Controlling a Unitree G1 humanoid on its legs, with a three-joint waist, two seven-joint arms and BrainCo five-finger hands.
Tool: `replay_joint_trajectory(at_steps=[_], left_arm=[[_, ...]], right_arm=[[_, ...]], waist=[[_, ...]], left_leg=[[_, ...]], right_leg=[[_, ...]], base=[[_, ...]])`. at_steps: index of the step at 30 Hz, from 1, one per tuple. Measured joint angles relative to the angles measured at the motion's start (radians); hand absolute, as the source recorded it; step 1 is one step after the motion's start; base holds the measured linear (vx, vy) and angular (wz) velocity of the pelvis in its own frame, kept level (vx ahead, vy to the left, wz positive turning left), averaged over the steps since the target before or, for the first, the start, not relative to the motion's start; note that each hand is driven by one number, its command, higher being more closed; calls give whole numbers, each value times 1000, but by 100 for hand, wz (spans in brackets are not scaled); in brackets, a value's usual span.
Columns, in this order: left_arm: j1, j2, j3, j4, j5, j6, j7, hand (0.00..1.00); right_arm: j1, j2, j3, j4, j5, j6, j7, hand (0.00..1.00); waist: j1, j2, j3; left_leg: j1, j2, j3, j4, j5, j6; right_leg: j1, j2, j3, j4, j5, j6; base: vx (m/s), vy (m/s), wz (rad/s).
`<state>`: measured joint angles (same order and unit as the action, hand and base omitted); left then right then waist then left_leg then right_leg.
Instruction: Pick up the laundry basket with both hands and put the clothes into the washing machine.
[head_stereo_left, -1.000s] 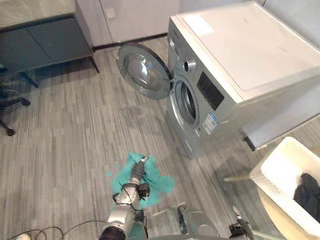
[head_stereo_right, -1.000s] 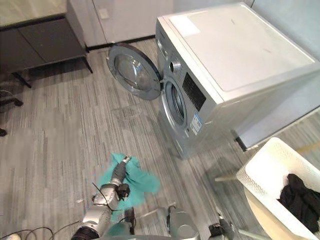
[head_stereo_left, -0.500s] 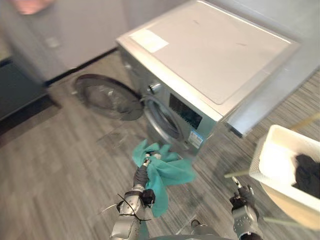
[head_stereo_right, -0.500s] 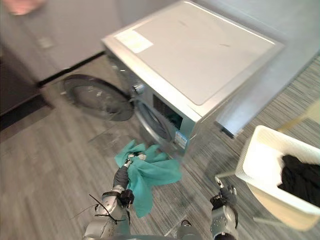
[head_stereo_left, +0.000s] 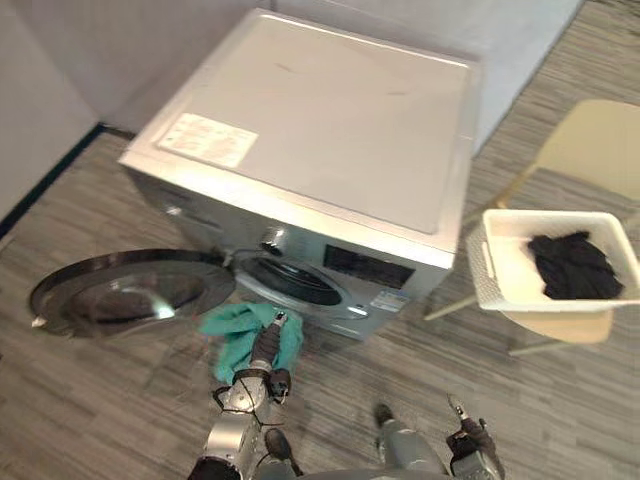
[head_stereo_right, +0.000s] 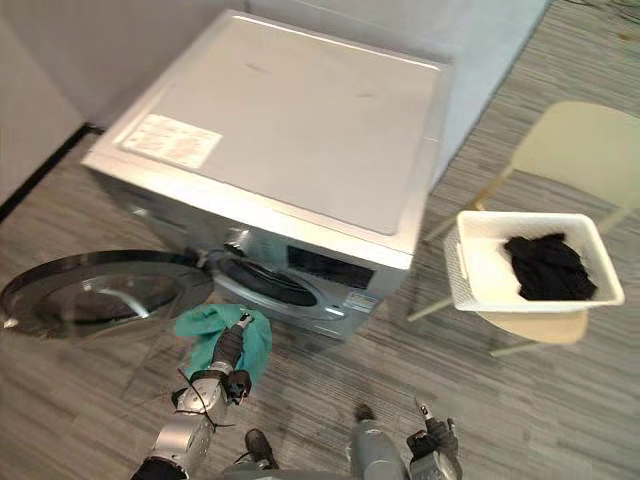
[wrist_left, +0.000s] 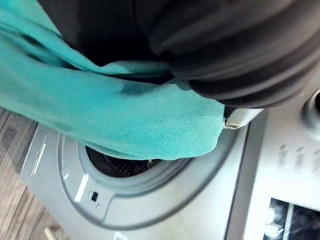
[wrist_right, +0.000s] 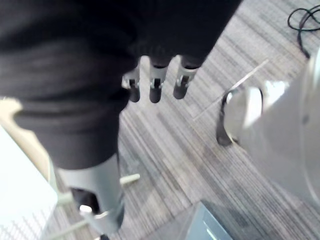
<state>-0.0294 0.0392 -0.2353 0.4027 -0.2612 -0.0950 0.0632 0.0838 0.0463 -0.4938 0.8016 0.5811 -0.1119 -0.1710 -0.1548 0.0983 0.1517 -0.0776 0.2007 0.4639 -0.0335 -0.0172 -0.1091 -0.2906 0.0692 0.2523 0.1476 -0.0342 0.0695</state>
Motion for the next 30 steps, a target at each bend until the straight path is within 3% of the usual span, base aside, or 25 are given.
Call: replay_joint_trajectory(at_steps=[2, 3, 4, 5, 6, 7, 8, 9, 11, 12, 13, 15, 16, 17, 18, 20, 22, 26, 30], left_arm=[[-3, -15, -13, -1, 8, 3, -10, 100], [-1, -18, -36, -7, 22, 2, -19, 100], [1, -17, -46, -10, 31, 2, -21, 100], [11, -22, -57, -28, 32, 3, -25, 100], [44, -28, -70, -55, 32, 3, -27, 100], [63, -36, -71, -64, 32, 3, -29, 100], [86, -48, -86, -77, 32, 3, -34, 100], [103, -55, -105, -84, 31, 2, -40, 100], [99, -53, -117, -84, 29, 2, -42, 100], [95, -45, -112, -84, 28, 1, -41, 100], [96, -40, -112, -83, 28, 1, -40, 100], [118, -21, -117, -79, 29, 3, -39, 100], [138, -23, -113, -78, 29, 3, -30, 100], [135, -16, -112, -75, 29, 4, -25, 100], [127, 20, -111, -70, 27, 11, -16, 100], [128, 43, -109, -74, 21, 13, -15, 100], [142, 57, -119, -75, 14, 22, -16, 100], [142, 69, -124, -92, 14, 19, -18, 100], [134, 89, -112, -100, 15, 7, -17, 100]], right_arm=[[13, -13, -5, -1, 0, 0, 2, 0], [32, -10, 0, -2, 0, 0, 1, 0], [38, -9, 5, -2, -2, 1, 2, 0], [43, -4, 27, -10, -1, 3, 1, 0], [66, 2, 45, -59, -1, 6, 2, 0], [79, 2, 52, -88, -2, 5, 2, 0], [86, 1, 78, -120, -4, 4, 2, 0], [76, -19, 96, -146, -6, 2, 2, 0], [56, -41, 112, -162, -16, -3, 2, 0], [38, -48, 111, -152, -29, -6, 1, 0], [35, -51, 107, -146, -34, -6, -1, 0], [29, -64, 107, -115, -43, -3, -2, 0], [29, -74, 107, -107, -46, 2, -2, 0], [17, -67, 106, -88, -54, 2, -2, 0], [-3, -38, 108, -62, -75, 7, -1, 0], [-18, -21, 109, -44, -82, 9, -1, 0], [-22, -9, 112, -39, -80, 10, -1, 0], [-32, -9, 141, -35, -79, 9, 0, 0], [-33, 1, 158, -21, -79, 12, 0, 0]], waist=[[1, 14, 8], [2, 11, 9], [3, 5, 11], [9, -6, 25], [36, -8, 28], [48, -7, 29], [61, -5, 29], [67, -7, 29], [83, -16, 27], [85, -33, 27], [83, -38, 27], [84, -37, 26], [87, -17, 14], [85, -43, 15], [84, -80, 15], [84, -79, 16], [83, -70, 13], [89, -71, 13], [89, -71, 13]], left_leg=[[47, 3, 1, 16, -2, -6], [45, 17, -8, 116, -40, -55], [24, 29, -24, 197, -63, -65], [-39, 65, -61, 416, -90, -65], [-131, 116, -120, 668, -81, -36], [-172, 124, -165, 761, -72, -34], [-216, 117, -222, 871, -83, -32], [-265, 92, -252, 948, -109, 10], [-314, 67, -249, 901, -140, 61], [-334, 53, -270, 777, -152, 80], [-333, 42, -295, 695, -151, 77], [-268, 9, -428, 333, -90, 13], [-215, 21, -473, 200, 26, -44], [-204, 12, -464, 203, 0, -82], [-202, -15, -424, 212, -14, -52], [-190, -19, -396, 207, -15, -50], [-173, -30, -353, 208, -35, -15], [-179, -42, -264, 170, -41, 1], [-230, -35, -213, 138, -27, 33]], right_leg=[[37, 12, 3, 28, -42, -35], [60, 8, 1, 74, -95, -53], [68, 2, -6, 96, -115, -56], [97, -5, -5, 133, -146, -65], [124, -1, -3, 156, -165, -78], [139, 2, 0, 165, -178, -89], [158, -1, 15, 177, -205, -107], [170, -16, 35, 179, -218, -103], [164, -51, 74, 171, -229, -86], [153, -87, 111, 166, -235, -62], [149, -102, 124, 163, -228, -43], [142, -134, 157, 141, -225, 2], [147, -131, 176, 138, -240, 38], [153, -147, 195, 131, -247, 57], [147, -185, 219, 97, -175, 118], [156, -197, 224, 52, -75, 148], [162, -216, 229, 8, 35, 183], [104, -230, 282, -38, 158, 193], [19, -230, 267, -84, 271, 193]], base=[[116, -47, -11], [119, -73, 15], [90, -106, 30], [53, -124, 10], [50, -92, -7], [42, -6, -29], [52, 94, -39], [58, 162, -45], [137, 224, -53], [226, 255, -52], [303, 373, -55], [274, 404, -63], [274, 433, -71], [291, 498, -71], [150, 304, -42], [134, 351, -35], [87, 282, -39], [-24, 133, -51], [-94, 11, -42]])
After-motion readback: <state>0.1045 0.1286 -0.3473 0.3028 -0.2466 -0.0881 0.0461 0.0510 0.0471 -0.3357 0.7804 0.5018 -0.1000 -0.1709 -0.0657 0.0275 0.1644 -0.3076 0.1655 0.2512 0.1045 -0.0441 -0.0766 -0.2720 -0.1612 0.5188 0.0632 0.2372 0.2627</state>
